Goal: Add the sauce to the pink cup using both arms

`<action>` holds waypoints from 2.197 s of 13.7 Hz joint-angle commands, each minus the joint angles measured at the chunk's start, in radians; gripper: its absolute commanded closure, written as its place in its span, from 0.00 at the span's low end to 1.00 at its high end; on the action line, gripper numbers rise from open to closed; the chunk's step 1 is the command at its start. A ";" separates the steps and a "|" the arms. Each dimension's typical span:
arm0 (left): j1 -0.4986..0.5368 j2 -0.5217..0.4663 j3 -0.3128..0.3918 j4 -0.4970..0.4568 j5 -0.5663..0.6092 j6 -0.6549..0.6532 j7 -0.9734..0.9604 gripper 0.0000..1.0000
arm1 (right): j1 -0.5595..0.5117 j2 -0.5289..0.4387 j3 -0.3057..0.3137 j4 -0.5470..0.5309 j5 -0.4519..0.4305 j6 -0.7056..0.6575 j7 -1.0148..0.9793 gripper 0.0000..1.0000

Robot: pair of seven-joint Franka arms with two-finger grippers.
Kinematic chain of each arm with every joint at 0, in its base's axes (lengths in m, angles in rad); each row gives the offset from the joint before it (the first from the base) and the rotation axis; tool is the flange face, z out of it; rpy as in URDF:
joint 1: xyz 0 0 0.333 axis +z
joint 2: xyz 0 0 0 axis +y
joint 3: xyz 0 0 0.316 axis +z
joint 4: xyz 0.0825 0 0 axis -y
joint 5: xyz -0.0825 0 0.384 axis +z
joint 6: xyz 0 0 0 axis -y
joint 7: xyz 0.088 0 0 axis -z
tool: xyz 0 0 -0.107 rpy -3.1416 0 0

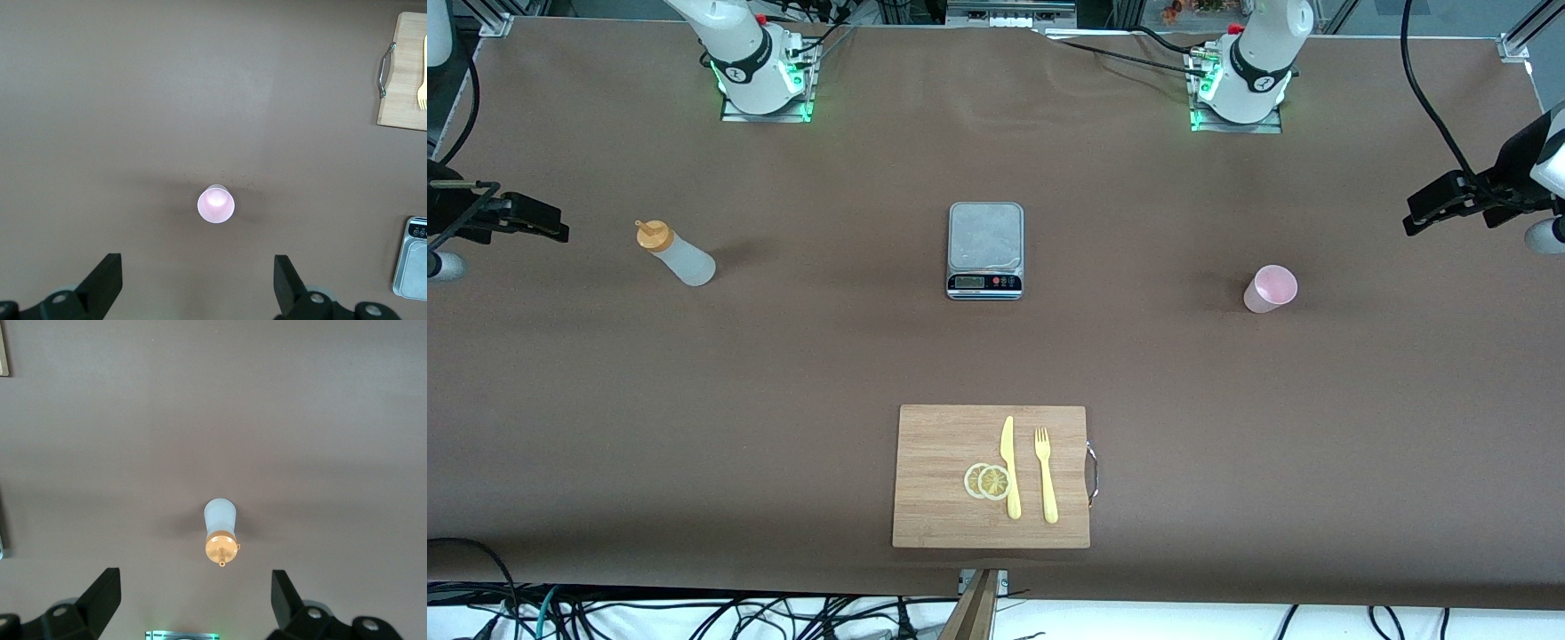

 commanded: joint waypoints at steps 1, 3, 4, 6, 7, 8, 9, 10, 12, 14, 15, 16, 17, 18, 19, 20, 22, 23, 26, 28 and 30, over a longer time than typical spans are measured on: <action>0.006 -0.010 -0.002 0.010 -0.018 -0.022 0.000 0.00 | -0.004 0.003 0.003 0.012 -0.001 -0.002 0.012 0.00; 0.004 -0.010 -0.004 0.012 -0.019 -0.022 -0.011 0.00 | -0.004 0.003 0.003 0.012 -0.001 -0.002 0.012 0.00; 0.004 -0.009 -0.002 0.013 -0.021 -0.020 -0.011 0.00 | -0.004 0.003 0.003 0.012 -0.001 -0.002 0.012 0.00; 0.004 -0.003 -0.001 0.009 -0.019 -0.022 -0.014 0.00 | -0.004 0.003 0.003 0.012 -0.001 -0.002 0.012 0.00; 0.006 -0.003 -0.001 0.000 -0.019 -0.022 -0.012 0.00 | -0.004 0.003 0.003 0.012 -0.001 -0.002 0.012 0.00; 0.007 -0.003 0.001 -0.002 -0.019 -0.023 -0.012 0.00 | -0.004 0.003 0.003 0.012 -0.001 -0.002 0.012 0.00; 0.007 -0.004 0.002 -0.004 -0.019 -0.025 -0.011 0.00 | -0.004 0.003 0.003 0.012 -0.001 -0.002 0.011 0.00; 0.007 -0.004 0.002 -0.004 -0.019 -0.028 -0.011 0.00 | -0.004 0.003 0.003 0.012 -0.001 -0.002 0.009 0.00; 0.009 -0.007 0.002 -0.007 -0.019 -0.033 -0.009 0.00 | -0.004 0.003 0.003 0.012 -0.001 -0.002 0.009 0.00; 0.009 -0.007 0.002 -0.007 -0.019 -0.039 -0.009 0.00 | -0.006 0.003 0.003 0.012 -0.001 -0.002 0.008 0.00; 0.009 -0.007 0.002 -0.008 -0.019 -0.039 -0.009 0.00 | -0.006 0.003 0.002 0.012 -0.001 -0.002 0.008 0.00; 0.009 -0.007 0.002 -0.008 -0.019 -0.039 -0.009 0.00 | -0.006 0.003 0.003 0.012 -0.001 -0.002 0.008 0.00; 0.009 -0.007 0.002 -0.008 -0.019 -0.039 -0.011 0.00 | -0.006 0.003 0.003 0.012 -0.001 -0.002 0.008 0.00; 0.009 -0.010 0.002 -0.016 -0.019 -0.039 -0.009 0.00 | -0.006 0.003 0.003 0.012 -0.001 -0.001 0.008 0.00; 0.009 -0.012 0.002 -0.019 -0.019 -0.039 -0.008 0.00 | -0.006 0.006 0.003 0.014 -0.001 -0.002 0.008 0.00; 0.009 -0.014 0.002 -0.023 -0.019 -0.039 -0.008 0.00 | -0.006 0.006 0.003 0.014 -0.001 -0.002 0.008 0.00; 0.018 -0.026 0.002 -0.036 -0.019 -0.040 -0.002 0.00 | -0.006 0.007 0.002 0.014 -0.001 -0.001 0.008 0.00; 0.024 -0.030 0.001 -0.042 -0.021 -0.040 0.002 0.00 | -0.006 0.006 0.002 0.014 -0.001 -0.001 0.008 0.00; 0.038 -0.037 0.001 -0.057 -0.021 -0.039 0.037 0.00 | -0.006 0.007 0.002 0.014 -0.001 -0.002 0.008 0.00; 0.044 -0.037 0.001 -0.060 -0.021 -0.037 0.038 0.00 | -0.006 0.007 0.002 0.014 -0.001 -0.002 0.008 0.00; 0.044 -0.037 0.001 -0.068 -0.019 -0.034 0.040 0.00 | -0.006 0.007 0.000 0.014 -0.001 -0.002 0.008 0.00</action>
